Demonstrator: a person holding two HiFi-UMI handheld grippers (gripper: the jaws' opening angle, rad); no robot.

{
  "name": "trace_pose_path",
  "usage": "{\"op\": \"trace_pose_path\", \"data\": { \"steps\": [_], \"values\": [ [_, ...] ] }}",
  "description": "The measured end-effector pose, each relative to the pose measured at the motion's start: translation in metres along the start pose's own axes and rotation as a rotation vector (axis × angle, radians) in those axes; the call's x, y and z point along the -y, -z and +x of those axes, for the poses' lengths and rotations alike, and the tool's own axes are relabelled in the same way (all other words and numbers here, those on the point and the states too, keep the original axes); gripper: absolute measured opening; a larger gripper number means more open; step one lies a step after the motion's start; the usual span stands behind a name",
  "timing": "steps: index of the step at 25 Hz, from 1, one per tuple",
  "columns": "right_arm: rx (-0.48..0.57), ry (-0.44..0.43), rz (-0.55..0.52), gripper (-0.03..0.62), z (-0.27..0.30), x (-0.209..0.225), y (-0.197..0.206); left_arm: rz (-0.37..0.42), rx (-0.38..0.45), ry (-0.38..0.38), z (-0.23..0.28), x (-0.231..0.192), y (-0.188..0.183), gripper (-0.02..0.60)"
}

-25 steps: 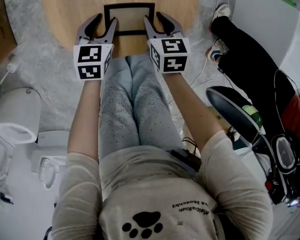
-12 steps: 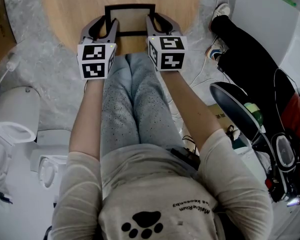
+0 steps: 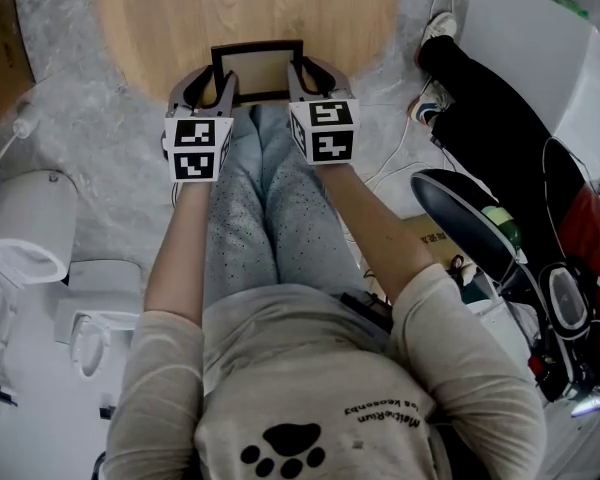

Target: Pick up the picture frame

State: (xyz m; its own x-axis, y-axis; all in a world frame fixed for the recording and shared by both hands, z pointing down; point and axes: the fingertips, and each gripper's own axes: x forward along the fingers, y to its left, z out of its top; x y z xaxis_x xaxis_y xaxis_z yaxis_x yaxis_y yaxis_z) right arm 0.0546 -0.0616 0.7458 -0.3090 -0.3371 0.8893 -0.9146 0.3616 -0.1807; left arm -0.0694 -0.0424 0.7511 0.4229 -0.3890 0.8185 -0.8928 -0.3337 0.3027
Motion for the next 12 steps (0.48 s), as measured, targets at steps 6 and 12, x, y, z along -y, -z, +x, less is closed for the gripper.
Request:
{"op": "trace_pose_path", "data": {
  "steps": [6, 12],
  "values": [
    [-0.03, -0.007, -0.01, 0.083, -0.003, -0.008, 0.013, -0.012, -0.02, 0.005, -0.006, 0.003, 0.016, 0.141],
    [-0.051, -0.005, -0.007, 0.08, -0.006, -0.01, 0.023, -0.041, -0.046, 0.008, -0.011, 0.009, 0.03, 0.143]
  ]
}}
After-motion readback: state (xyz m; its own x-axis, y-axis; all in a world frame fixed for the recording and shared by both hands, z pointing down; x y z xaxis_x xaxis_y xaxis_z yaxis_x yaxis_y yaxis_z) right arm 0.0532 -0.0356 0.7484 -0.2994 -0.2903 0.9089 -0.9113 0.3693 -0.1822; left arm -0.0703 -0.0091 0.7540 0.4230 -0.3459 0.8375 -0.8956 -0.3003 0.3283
